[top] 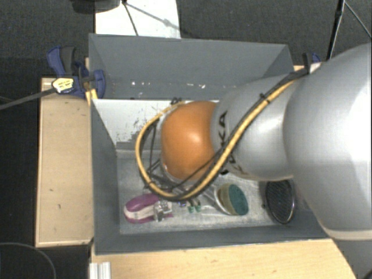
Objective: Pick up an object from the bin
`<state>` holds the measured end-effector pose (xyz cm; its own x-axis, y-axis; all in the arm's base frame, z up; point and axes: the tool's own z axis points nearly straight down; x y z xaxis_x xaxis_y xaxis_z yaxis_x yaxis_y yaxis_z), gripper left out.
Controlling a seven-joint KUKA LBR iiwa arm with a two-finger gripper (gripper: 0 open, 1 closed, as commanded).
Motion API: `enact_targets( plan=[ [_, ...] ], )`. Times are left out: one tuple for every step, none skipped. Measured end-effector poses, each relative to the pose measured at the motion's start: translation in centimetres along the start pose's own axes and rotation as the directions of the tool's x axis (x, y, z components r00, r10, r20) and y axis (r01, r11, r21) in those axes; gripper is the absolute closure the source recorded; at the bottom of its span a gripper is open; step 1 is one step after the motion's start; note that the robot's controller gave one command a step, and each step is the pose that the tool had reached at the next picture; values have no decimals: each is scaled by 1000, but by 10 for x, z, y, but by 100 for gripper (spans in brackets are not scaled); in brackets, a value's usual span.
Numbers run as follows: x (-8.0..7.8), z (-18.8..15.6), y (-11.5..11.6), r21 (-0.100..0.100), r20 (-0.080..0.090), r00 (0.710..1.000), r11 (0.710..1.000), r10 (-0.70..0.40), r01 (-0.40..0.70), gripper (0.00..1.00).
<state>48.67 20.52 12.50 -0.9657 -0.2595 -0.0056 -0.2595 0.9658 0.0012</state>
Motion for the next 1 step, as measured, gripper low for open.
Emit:
enact_targets(
  plan=[
    [-1, -25, 0, 0, 0, 1000, 1000, 4, -4, 100]
  ],
)
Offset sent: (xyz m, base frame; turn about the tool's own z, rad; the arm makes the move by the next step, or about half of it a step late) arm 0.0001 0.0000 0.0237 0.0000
